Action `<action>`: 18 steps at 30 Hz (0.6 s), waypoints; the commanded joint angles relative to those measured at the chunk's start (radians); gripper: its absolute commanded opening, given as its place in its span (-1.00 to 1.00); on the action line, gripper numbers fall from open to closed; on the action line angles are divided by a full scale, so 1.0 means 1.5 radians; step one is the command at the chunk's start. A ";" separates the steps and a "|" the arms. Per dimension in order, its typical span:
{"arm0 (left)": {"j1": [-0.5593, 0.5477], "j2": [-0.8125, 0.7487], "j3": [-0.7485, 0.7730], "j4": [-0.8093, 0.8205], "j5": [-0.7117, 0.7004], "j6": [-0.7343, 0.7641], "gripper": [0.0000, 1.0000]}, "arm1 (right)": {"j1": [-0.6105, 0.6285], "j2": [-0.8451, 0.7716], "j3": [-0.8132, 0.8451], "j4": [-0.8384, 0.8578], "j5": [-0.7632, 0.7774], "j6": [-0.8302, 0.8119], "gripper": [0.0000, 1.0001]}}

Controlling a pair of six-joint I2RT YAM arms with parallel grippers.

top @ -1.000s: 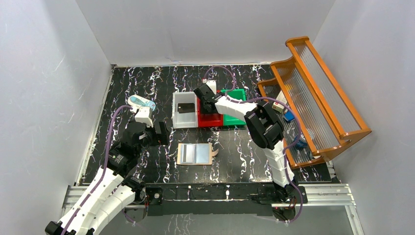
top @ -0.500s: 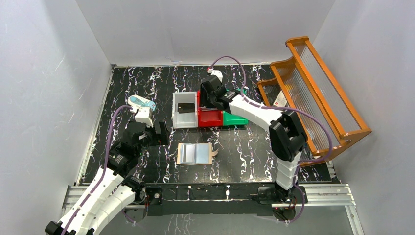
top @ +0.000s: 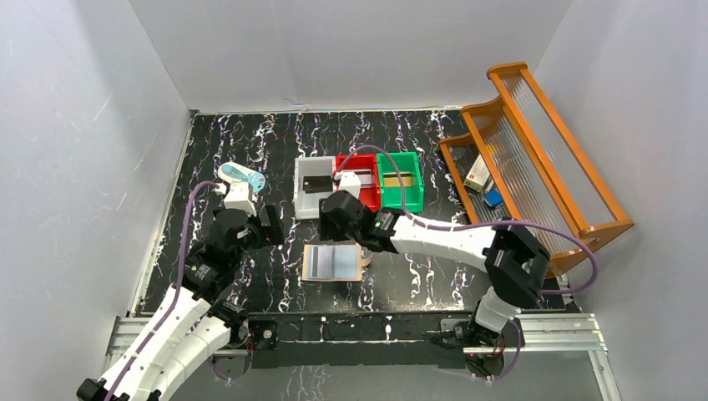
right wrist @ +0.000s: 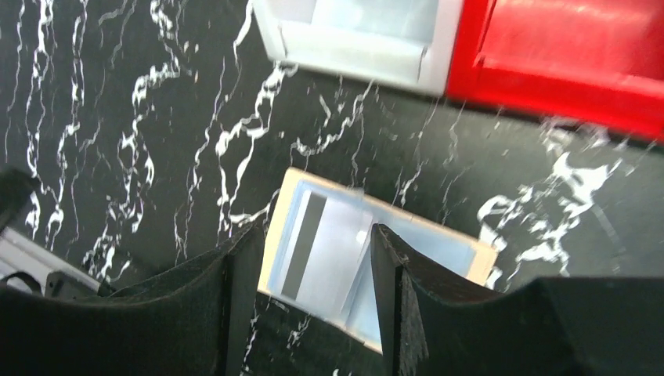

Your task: Take the credit cards out of the card holder

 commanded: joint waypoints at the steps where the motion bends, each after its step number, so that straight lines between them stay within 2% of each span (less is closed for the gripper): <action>1: 0.000 -0.004 0.004 -0.005 -0.031 -0.009 0.97 | 0.026 -0.028 -0.060 0.084 0.001 0.105 0.22; 4: 0.000 0.000 0.004 -0.005 -0.032 -0.009 0.97 | 0.041 -0.019 -0.107 0.139 -0.016 0.150 0.21; 9: 0.000 0.002 0.003 -0.004 -0.031 -0.010 0.97 | 0.053 0.033 -0.113 0.145 -0.054 0.170 0.23; 13: 0.000 0.000 0.004 -0.002 -0.006 -0.002 0.97 | 0.052 0.047 -0.141 0.181 -0.077 0.171 0.09; 18: 0.000 0.006 0.008 0.002 0.051 0.013 0.96 | 0.049 0.044 -0.179 0.240 -0.103 0.171 0.03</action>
